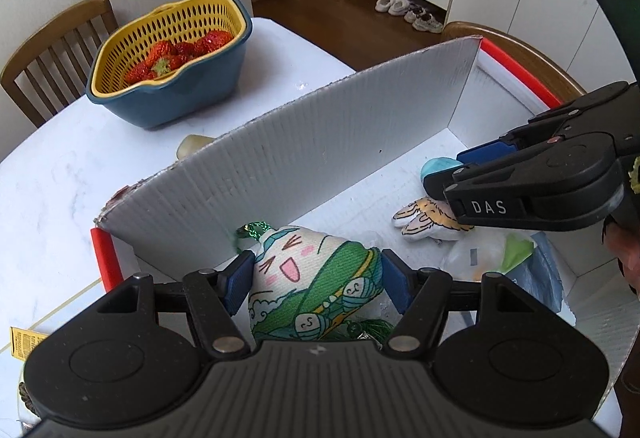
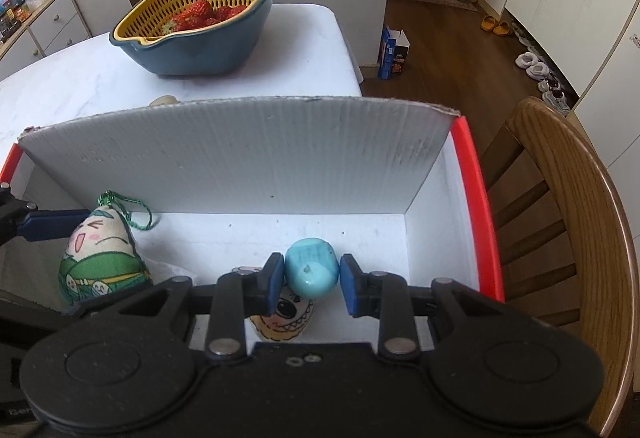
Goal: Organize objects
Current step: 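Open both tools to drop the plush and egg toy into the box, then withdraw both tools from the box back toward the mat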
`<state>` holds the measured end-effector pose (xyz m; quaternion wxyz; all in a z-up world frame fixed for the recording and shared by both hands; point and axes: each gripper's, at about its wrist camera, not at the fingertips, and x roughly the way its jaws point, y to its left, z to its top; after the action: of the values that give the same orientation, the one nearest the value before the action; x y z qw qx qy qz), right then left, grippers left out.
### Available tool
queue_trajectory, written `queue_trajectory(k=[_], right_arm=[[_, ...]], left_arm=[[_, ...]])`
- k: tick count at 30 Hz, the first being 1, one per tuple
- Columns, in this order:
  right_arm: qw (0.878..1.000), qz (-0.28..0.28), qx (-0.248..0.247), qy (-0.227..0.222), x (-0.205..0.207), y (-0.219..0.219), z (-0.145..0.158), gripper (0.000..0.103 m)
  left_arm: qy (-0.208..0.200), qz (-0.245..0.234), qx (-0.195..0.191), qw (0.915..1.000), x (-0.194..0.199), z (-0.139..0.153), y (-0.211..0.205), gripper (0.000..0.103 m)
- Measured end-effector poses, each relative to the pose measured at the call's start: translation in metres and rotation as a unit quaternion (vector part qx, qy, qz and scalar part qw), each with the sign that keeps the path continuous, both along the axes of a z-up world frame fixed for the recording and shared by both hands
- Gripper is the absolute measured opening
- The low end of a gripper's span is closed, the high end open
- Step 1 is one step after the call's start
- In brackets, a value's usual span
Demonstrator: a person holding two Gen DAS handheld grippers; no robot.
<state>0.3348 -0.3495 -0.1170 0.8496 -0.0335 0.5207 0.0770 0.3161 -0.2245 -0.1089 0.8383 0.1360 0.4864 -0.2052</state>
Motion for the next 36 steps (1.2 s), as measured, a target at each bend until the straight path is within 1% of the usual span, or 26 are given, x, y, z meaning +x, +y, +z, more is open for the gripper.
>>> queue_trajectory(k=[8,13,16,20,22,24,29,33,36], right_arm=[[1.000,-0.002,-0.002,0.002,0.004,0.003,-0.001,0.029],[1.000,0.003,-0.002,0.001,0.002,0.003,0.001,0.034],[1.000,0.002,0.002,-0.001,-0.002,0.000,0.003,0.036],[1.000,0.001,0.009,-0.005,-0.008,-0.002,0.007,0.039],[1.000,0.003,0.014,-0.009,-0.013,-0.003,0.012,0.047],[1.000,0.004,0.016,-0.017,-0.019,-0.003,0.017,0.052],[0.999,0.005,0.028,-0.035,-0.033,-0.006,0.031,0.053],[0.998,0.004,0.038,-0.052,-0.045,-0.007,0.044,0.059],[0.997,0.005,0.047,-0.061,-0.055,-0.008,0.054,0.061]], left_arm=[[0.008,-0.001,0.001,1.0000,0.002,-0.001,-0.002,0.072],[0.005,-0.001,-0.002,1.0000,-0.001,0.002,-0.003,0.074],[0.005,0.002,-0.015,0.9999,-0.004,0.006,-0.001,0.076],[-0.003,-0.001,-0.017,0.9998,-0.011,0.012,0.000,0.077],[-0.008,-0.002,-0.019,0.9998,-0.015,0.015,0.001,0.077],[-0.012,-0.001,-0.021,0.9997,-0.019,0.017,0.004,0.078],[-0.020,0.003,-0.041,0.9990,-0.028,0.027,0.012,0.078],[-0.029,0.005,-0.060,0.9978,-0.037,0.039,0.020,0.078],[-0.035,0.005,-0.072,0.9968,-0.045,0.047,0.026,0.078]])
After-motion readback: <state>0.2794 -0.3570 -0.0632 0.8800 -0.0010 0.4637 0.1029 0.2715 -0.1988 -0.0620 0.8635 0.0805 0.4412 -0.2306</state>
